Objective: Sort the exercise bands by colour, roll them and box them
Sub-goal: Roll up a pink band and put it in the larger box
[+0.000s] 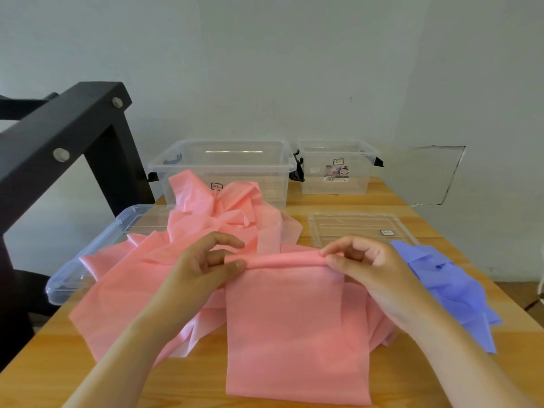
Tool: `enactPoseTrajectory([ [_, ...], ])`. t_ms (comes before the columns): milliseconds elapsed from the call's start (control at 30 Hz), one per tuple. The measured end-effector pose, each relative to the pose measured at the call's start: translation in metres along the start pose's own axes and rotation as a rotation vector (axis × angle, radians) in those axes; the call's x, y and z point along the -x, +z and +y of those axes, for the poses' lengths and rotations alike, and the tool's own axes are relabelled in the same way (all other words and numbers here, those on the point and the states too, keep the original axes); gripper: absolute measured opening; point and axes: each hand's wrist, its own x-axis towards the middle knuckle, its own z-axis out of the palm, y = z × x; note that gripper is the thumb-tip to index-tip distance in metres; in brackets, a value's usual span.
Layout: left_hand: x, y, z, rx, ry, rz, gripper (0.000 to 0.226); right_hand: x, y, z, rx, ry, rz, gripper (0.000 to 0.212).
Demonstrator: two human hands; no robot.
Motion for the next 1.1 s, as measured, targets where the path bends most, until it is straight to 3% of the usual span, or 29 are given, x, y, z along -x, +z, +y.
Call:
enactPoseTrajectory([
  [67, -0.0009, 0.0009, -0.0016, -0.02, 0.007, 0.016, 0.023, -0.0007, -0.0005, 0.0013, 0.011, 0.016, 0.01, 0.023],
  [433, 0.0026, 0.0003, 0.0036, 0.034, 0.002, -0.044, 0.007, -0.0001, -0.0006, 0.0001, -0.019, 0.035, -0.001, 0.02],
  [533, 0.0016, 0.0003, 0.003, 0.0, 0.047, 0.023, 0.002, 0.0004, -0.0012, 0.0001, -0.024, 0.035, -0.007, 0.018],
  [667, 0.0008, 0.002, 0.0023, -0.061, 0.067, 0.05, 0.012, 0.0001, -0.0003, 0.002, -0.016, 0.033, -0.009, 0.009],
  [800, 0.0011, 0.0011, 0.004, -0.006, 0.037, 0.016, 0.032, -0.0013, -0.0005, 0.0034, -0.011, 0.03, 0.019, 0.026],
  [967, -0.0004, 0.0017, 0.0, -0.055, 0.025, 0.01, 0.014, -0.0013, -0.0009, 0.0047, 0.025, 0.047, 0.008, 0.028],
  [1100, 0.0003, 0.0018, -0.0004, -0.059, 0.012, -0.005, 0.012, -0.002, -0.001, 0.0053, 0.027, 0.052, 0.042, 0.021],
])
